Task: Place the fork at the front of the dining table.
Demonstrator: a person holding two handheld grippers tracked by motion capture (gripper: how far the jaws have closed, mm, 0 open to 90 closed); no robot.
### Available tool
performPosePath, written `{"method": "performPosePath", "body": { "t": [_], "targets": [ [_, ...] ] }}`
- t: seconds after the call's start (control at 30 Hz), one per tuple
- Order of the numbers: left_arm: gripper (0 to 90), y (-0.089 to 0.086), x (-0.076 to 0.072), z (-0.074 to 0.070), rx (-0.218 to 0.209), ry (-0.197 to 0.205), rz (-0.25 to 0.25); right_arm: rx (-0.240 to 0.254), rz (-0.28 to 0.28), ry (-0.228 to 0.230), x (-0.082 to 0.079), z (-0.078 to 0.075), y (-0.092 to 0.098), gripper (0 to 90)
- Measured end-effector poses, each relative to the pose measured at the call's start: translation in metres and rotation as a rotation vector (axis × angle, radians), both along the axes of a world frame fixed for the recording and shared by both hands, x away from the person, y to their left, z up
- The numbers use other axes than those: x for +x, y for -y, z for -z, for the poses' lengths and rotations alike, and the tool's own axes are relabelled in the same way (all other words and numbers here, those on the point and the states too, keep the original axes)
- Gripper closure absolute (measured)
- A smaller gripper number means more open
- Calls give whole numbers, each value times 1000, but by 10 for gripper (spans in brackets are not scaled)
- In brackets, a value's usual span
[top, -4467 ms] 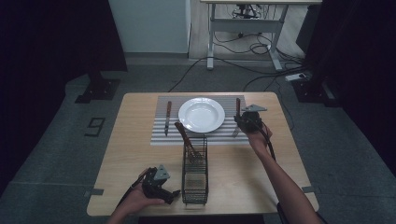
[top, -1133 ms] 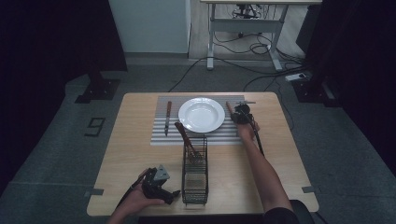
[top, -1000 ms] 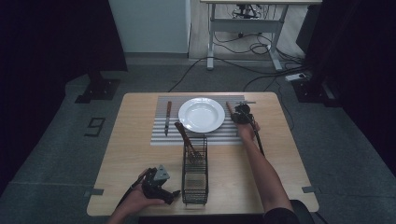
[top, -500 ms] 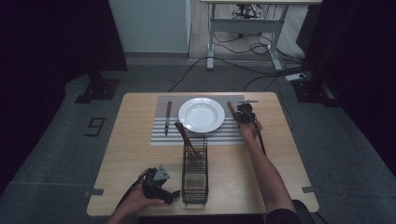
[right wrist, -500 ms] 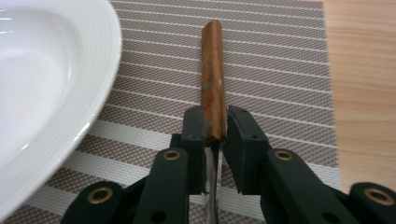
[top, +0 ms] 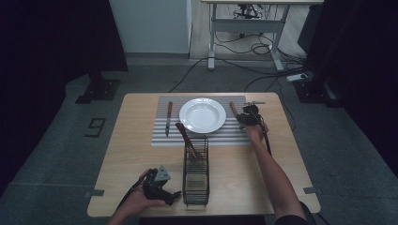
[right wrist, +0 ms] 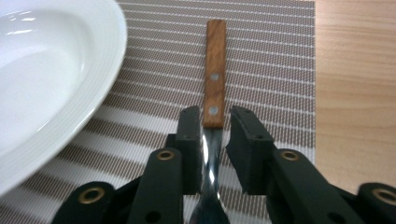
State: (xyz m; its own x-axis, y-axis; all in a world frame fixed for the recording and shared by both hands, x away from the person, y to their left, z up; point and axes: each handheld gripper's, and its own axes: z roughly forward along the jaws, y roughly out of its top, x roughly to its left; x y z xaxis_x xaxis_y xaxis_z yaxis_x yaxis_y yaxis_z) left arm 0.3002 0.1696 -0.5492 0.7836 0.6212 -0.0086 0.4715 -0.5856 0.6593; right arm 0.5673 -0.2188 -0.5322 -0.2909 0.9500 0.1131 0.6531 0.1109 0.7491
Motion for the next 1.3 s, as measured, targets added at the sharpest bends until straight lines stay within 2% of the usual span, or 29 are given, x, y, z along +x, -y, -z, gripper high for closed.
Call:
{"method": "performPosePath", "body": {
  "t": [0.07,0.13,0.23,0.37,0.4,0.57,0.67,0.7,0.97,1.17,1.3],
  "targets": [
    [0,0,0,0,0,0,0,-9,-19,-10,-3,-1,2,681],
    [0,0,0,0,0,0,0,-13,-23,15,-8,-3,5,684],
    [0,0,0,0,0,0,0,-44,-57,-6,-16,-2,8,674],
    [0,0,0,0,0,0,0,-29,-71,-8,-25,-2,13,661],
    [0,0,0,0,0,0,0,-25,-95,-31,-29,-1,16,624],
    [0,0,0,0,0,0,0,-49,-126,-31,-38,-2,19,610],
    [0,0,0,0,0,0,0,-31,-134,-46,-43,-1,23,588],
    [0,0,0,0,0,0,0,-10,-144,-67,-46,1,24,580],
    [0,0,0,0,0,0,0,37,-161,-89,-52,9,22,566],
    [0,0,0,0,0,0,-3,33,-176,-89,-55,9,17,552],
    [0,0,0,0,0,0,-3,11,-186,-86,-56,9,15,546]
  ]
}}
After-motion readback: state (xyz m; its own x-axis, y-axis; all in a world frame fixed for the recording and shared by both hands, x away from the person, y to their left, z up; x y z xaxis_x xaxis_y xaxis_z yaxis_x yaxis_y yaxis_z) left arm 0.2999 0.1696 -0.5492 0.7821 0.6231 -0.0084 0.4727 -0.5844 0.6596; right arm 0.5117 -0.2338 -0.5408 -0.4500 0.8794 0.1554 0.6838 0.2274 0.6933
